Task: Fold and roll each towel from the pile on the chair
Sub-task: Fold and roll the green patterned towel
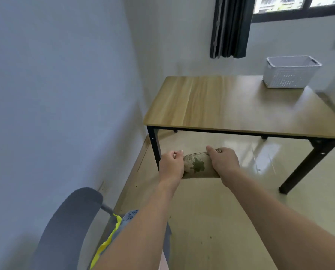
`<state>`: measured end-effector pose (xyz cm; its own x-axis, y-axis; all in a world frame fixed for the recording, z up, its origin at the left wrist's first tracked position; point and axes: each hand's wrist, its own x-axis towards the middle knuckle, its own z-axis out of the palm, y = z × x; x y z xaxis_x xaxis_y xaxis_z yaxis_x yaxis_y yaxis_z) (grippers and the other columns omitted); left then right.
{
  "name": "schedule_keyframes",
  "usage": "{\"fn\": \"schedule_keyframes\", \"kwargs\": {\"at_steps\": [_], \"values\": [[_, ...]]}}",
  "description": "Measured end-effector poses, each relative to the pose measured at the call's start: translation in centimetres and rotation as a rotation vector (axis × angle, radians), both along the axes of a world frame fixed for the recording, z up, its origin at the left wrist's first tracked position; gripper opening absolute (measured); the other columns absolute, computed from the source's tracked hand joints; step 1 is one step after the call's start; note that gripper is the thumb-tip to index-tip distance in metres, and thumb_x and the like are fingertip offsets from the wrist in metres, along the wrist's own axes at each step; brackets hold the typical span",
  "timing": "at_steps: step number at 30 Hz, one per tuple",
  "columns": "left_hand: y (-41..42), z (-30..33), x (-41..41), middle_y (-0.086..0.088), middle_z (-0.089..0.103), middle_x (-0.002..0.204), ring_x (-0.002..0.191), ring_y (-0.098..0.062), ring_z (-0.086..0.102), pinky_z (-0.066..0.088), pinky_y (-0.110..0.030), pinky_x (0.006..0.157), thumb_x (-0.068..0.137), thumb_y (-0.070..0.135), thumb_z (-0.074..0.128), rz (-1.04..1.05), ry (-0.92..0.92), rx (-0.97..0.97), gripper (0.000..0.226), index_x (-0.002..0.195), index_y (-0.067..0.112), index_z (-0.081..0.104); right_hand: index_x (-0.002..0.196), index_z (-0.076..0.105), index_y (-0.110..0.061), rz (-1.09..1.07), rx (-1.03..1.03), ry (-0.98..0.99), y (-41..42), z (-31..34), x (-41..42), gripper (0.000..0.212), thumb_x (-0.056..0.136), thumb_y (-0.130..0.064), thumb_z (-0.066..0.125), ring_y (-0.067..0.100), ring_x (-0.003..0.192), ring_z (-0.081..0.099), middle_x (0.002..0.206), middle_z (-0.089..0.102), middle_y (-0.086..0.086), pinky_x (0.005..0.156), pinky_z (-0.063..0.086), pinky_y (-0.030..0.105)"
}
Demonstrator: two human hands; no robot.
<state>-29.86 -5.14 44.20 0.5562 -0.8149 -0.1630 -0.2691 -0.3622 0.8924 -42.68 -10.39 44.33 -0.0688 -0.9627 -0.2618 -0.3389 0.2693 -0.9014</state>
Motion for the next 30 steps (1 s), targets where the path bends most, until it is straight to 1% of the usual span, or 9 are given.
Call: {"fn": "schedule_keyframes", "kwargs": {"at_steps": [5, 8, 11, 14, 16, 20, 22, 25, 30], "values": [[1.1, 8.0, -5.5, -0.013, 0.069, 0.082, 0.079, -0.025, 0.068, 0.058, -0.043, 0.072, 0.095, 0.041, 0.051, -0.088, 0.057, -0.022, 0.037, 0.084, 0.008, 0.064, 0.069, 0.052, -0.007, -0.056, 0.001, 0.021, 1.8, 8.5, -6.5, 0.04, 0.086, -0.042, 0.057, 0.026, 0.07, 0.052, 0.07, 0.054, 0.009, 0.064, 0.044, 0.036], [0.6, 9.1, -8.0, -0.011, 0.07, 0.08, 0.076, -0.021, 0.069, 0.06, -0.04, 0.071, 0.095, 0.042, 0.052, -0.116, 0.028, -0.048, 0.036, 0.084, 0.011, 0.065, 0.07, 0.055, -0.006, -0.048, 0.002, -0.024, 1.0, 9.5, -9.3, 0.039, 0.086, -0.041, 0.058, 0.027, 0.072, 0.055, 0.073, 0.058, 0.011, 0.066, 0.048, 0.037], [-0.7, 9.2, -9.5, -0.013, 0.072, 0.077, 0.072, -0.026, 0.071, 0.06, -0.043, 0.069, 0.092, 0.044, 0.056, -0.139, 0.053, -0.057, 0.038, 0.082, 0.007, 0.066, 0.072, 0.055, -0.009, -0.014, 0.057, -0.081, -1.2, 9.5, -11.4, 0.037, 0.086, -0.043, 0.061, 0.027, 0.073, 0.057, 0.077, 0.06, 0.011, 0.073, 0.053, 0.039], [-3.2, 9.7, -10.5, -0.011, 0.072, 0.074, 0.065, -0.023, 0.07, 0.058, -0.037, 0.063, 0.091, 0.04, 0.06, -0.154, 0.091, -0.064, 0.037, 0.082, 0.005, 0.067, 0.076, 0.056, -0.009, 0.023, 0.101, -0.128, -4.5, 10.0, -12.9, 0.035, 0.086, -0.042, 0.063, 0.024, 0.072, 0.055, 0.078, 0.058, 0.009, 0.065, 0.049, 0.032], [-5.6, 10.1, -11.3, -0.007, 0.071, 0.071, 0.063, -0.018, 0.069, 0.056, -0.029, 0.057, 0.092, 0.037, 0.06, -0.152, 0.097, -0.093, 0.032, 0.082, 0.007, 0.067, 0.08, 0.06, -0.008, 0.047, 0.101, -0.15, -7.7, 10.3, -13.5, 0.035, 0.085, -0.043, 0.065, 0.025, 0.075, 0.058, 0.08, 0.06, 0.007, 0.069, 0.05, 0.033], [-11.8, 10.3, -12.8, -0.003, 0.072, 0.071, 0.062, -0.014, 0.069, 0.055, -0.024, 0.054, 0.091, 0.041, 0.061, -0.139, 0.082, -0.149, 0.033, 0.083, 0.01, 0.067, 0.091, 0.064, -0.005, 0.086, 0.09, -0.152, -14.9, 10.3, -14.7, 0.038, 0.084, -0.042, 0.066, 0.027, 0.082, 0.061, 0.087, 0.064, 0.01, 0.071, 0.051, 0.033], [-15.4, 10.0, -13.6, -0.005, 0.073, 0.074, 0.065, -0.016, 0.07, 0.057, -0.028, 0.057, 0.085, 0.049, 0.065, -0.165, 0.116, -0.164, 0.038, 0.085, 0.012, 0.067, 0.095, 0.064, -0.004, 0.098, 0.091, -0.129, -18.7, 9.8, -15.7, 0.041, 0.084, -0.044, 0.066, 0.03, 0.087, 0.062, 0.093, 0.065, 0.012, 0.072, 0.052, 0.034], [-21.2, 10.0, -15.4, -0.008, 0.072, 0.074, 0.069, -0.02, 0.07, 0.057, -0.037, 0.065, 0.07, 0.057, 0.071, -0.233, 0.197, -0.161, 0.051, 0.087, 0.009, 0.065, 0.093, 0.063, -0.005, 0.088, 0.1, -0.095, -24.5, 9.9, -18.1, 0.04, 0.085, -0.044, 0.065, 0.029, 0.084, 0.061, 0.093, 0.064, 0.013, 0.064, 0.049, 0.03], [-30.4, 9.1, -21.1, -0.01, 0.07, 0.076, 0.067, -0.02, 0.067, 0.054, -0.037, 0.064, 0.079, 0.036, 0.076, -0.263, 0.225, -0.152, 0.029, 0.083, 0.01, 0.064, 0.085, 0.061, -0.007, 0.072, 0.144, -0.128, -32.2, 9.7, -24.4, 0.036, 0.09, -0.043, 0.06, 0.019, 0.069, 0.056, 0.08, 0.061, 0.008, 0.058, 0.044, 0.027]]}}
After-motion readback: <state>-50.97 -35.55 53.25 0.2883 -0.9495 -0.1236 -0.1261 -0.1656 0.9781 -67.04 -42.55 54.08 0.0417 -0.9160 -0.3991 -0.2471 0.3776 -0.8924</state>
